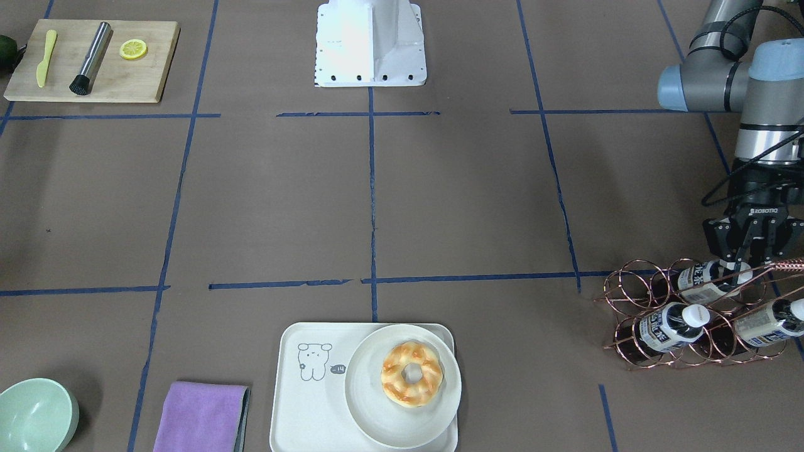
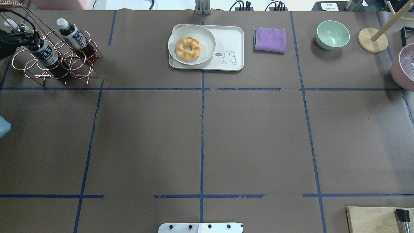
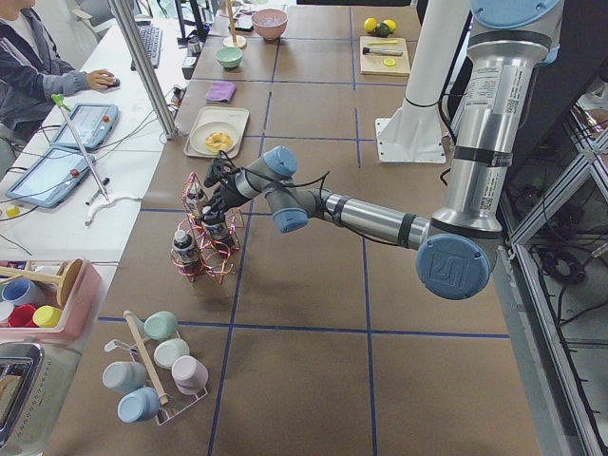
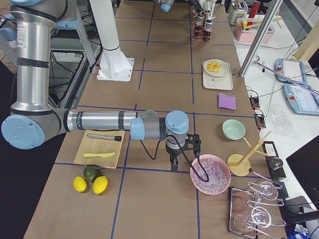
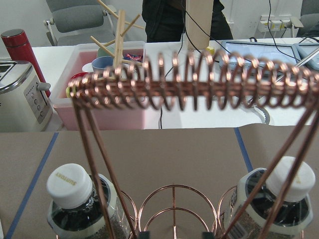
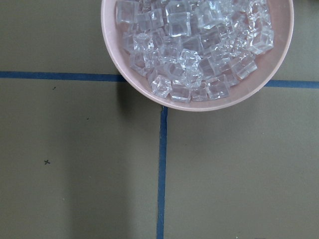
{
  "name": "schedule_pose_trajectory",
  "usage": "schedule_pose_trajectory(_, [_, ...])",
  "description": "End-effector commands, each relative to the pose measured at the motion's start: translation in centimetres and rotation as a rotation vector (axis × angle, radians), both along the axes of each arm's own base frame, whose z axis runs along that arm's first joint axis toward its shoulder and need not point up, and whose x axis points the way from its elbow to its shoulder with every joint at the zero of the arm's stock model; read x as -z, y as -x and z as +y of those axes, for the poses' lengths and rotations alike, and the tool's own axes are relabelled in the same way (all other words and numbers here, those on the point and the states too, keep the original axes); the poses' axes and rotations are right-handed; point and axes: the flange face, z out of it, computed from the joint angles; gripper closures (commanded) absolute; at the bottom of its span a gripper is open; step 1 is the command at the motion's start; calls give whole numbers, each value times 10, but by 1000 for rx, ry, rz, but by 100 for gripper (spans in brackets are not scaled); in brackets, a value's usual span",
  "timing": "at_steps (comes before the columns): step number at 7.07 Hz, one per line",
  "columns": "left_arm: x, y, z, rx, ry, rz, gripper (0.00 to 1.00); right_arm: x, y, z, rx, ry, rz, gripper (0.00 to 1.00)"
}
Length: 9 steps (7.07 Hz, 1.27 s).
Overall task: Place tea on tray
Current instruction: 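Grasp the dark tea bottle with the left gripper and lift it from the rack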
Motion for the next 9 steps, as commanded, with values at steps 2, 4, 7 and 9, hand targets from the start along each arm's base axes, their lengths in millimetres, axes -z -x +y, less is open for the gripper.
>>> schedule_pose_trajectory(2, [12,10,-6,19,-19,9,97,0,0,1,0,1,0,0])
schedule_pose_trajectory(4, [16,13,-6,20,-26,12,97,0,0,1,0,1,0,0])
schedule_pose_trajectory(7, [22,18,-4,20,-39,17,97,0,0,1,0,1,0,0])
schedule_pose_trajectory(9, [23,30,-3,2,-32,33,97,0,0,1,0,1,0,0])
